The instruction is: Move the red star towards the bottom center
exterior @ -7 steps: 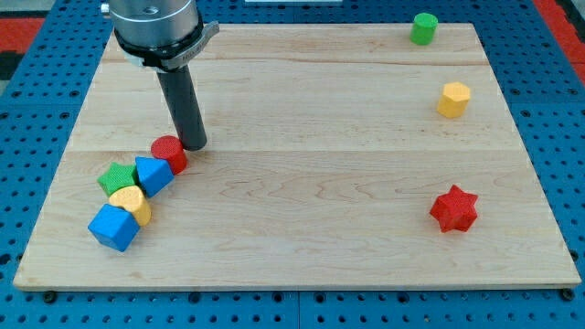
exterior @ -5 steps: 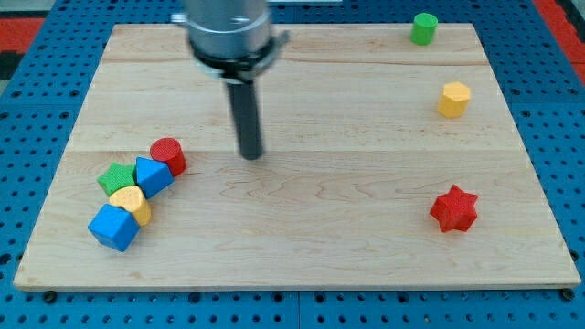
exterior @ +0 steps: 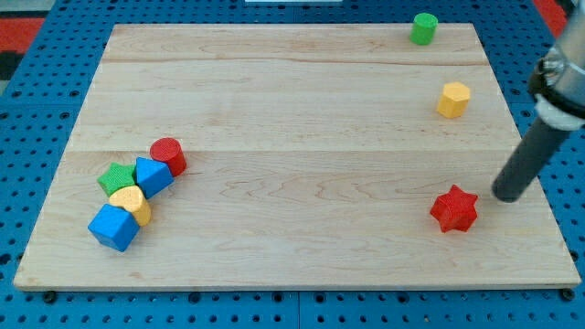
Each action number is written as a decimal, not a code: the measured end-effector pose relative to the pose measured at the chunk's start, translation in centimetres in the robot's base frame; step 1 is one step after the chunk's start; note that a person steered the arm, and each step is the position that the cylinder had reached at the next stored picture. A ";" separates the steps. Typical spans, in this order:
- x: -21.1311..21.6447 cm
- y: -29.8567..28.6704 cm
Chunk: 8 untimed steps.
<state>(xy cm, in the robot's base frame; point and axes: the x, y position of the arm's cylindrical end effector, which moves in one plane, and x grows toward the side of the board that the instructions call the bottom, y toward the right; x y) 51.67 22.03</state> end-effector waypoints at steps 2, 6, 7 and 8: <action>-0.4 -6.7; 5.7 2.4; 5.1 -0.7; 5.1 -5.7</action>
<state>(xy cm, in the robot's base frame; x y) 56.75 16.31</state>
